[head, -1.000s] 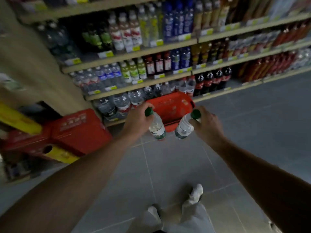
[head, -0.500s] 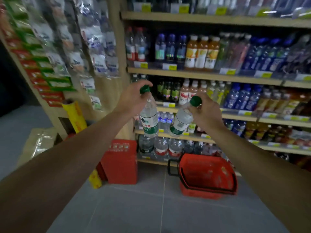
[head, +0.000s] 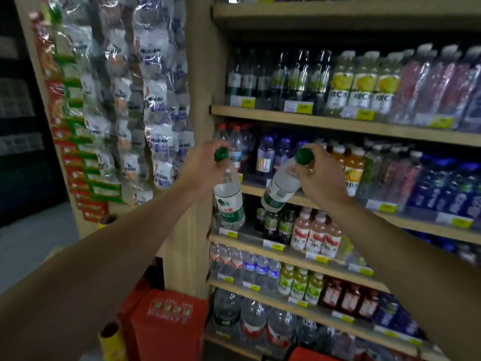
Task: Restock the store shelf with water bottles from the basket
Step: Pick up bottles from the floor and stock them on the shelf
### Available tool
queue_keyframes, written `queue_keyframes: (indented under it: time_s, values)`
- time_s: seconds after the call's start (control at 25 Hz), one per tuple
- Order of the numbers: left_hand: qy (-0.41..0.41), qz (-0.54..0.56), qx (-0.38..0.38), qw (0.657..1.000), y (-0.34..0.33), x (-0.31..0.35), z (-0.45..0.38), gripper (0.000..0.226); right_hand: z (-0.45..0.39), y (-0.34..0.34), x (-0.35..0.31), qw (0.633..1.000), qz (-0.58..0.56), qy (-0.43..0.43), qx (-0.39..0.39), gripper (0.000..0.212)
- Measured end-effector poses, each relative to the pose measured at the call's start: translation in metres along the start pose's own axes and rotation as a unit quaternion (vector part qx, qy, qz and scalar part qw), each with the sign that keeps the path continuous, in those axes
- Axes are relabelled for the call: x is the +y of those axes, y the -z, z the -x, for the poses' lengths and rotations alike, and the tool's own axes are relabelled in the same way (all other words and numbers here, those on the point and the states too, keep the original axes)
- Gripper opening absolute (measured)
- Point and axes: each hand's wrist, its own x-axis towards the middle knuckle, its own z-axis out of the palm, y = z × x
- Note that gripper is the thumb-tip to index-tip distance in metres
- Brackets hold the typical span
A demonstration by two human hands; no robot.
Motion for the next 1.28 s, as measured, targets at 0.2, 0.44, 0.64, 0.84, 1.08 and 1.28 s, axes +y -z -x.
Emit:
queue_keyframes:
  time_s: [0.2, 0.44, 0.64, 0.84, 1.08, 1.28]
  values:
    - [0.002, -0.006, 0.05, 0.999, -0.005, -0.007, -0.066, 0.023, -0.075, -0.007, -0.004, 0.999, -0.026, 0.035, 0.021, 0.037]
    - [-0.065, -0.009, 0.148, 0.987, 0.024, -0.019, -0.161, 0.022, -0.147, -0.024, -0.025, 0.988, -0.018, 0.102, 0.117, 0.041]
    - [-0.126, 0.019, 0.234, 0.964, 0.044, -0.029, -0.245, 0.03, -0.208, -0.049, -0.053, 0.969, -0.021, 0.127, 0.209, 0.04]
    - [-0.18, 0.046, 0.265, 0.946, 0.039, -0.035, -0.305, 0.032, -0.258, -0.058, -0.064, 0.956, -0.013, 0.145, 0.256, 0.035]
    - [-0.173, -0.001, 0.247, 0.954, -0.002, -0.052, -0.369, 0.032, -0.292, -0.058, -0.061, 0.952, -0.014, 0.145, 0.269, 0.036]
    - [-0.145, -0.059, 0.191, 0.969, -0.047, -0.067, -0.421, 0.032, -0.309, -0.051, -0.061, 0.95, 0.011, 0.15, 0.274, 0.037]
